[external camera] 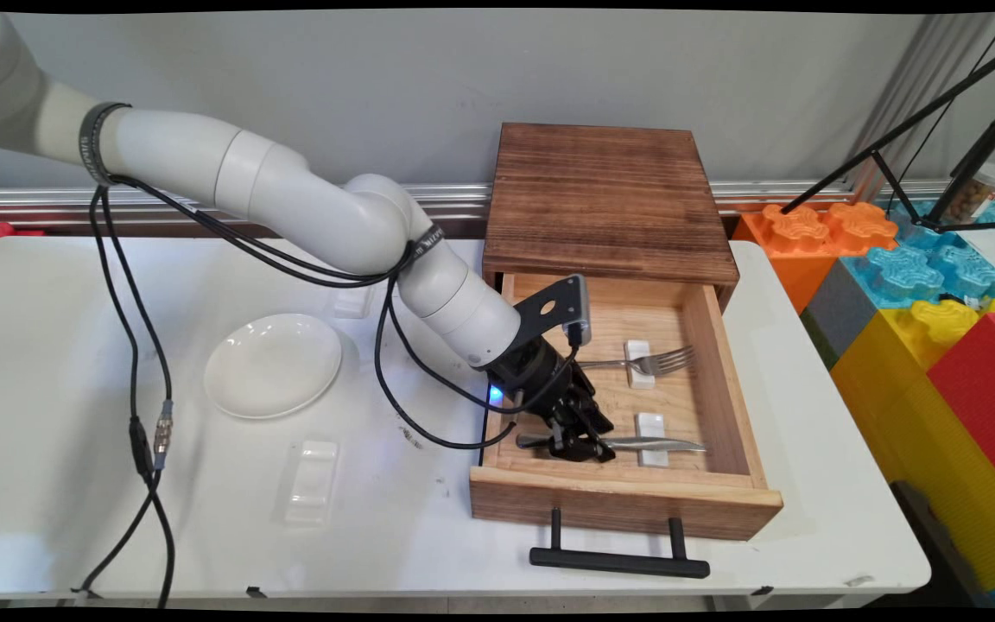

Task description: Place the picked object into the drawer

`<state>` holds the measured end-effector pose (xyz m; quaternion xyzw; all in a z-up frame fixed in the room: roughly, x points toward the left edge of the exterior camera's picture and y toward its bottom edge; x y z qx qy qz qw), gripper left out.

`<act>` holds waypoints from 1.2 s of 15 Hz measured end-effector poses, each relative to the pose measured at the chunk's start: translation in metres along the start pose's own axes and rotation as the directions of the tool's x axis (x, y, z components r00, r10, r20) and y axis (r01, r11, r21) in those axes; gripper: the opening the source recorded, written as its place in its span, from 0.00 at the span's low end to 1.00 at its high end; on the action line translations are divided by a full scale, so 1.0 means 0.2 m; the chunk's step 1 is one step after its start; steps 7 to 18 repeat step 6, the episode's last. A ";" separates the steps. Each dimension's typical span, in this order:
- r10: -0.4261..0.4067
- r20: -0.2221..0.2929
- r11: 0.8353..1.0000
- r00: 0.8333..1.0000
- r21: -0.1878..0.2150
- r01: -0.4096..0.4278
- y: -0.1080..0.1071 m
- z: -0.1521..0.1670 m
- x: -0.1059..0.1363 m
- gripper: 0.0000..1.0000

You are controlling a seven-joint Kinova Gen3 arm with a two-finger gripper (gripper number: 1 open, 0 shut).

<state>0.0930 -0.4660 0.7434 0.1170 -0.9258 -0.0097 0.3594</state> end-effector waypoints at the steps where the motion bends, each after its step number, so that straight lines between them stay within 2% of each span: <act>1: -0.003 -0.001 1.000 1.000 -0.001 0.003 0.00 0.00 0.00 1.00; 18: -0.019 -0.012 1.000 1.000 0.007 0.019 -0.02 -0.01 0.02 1.00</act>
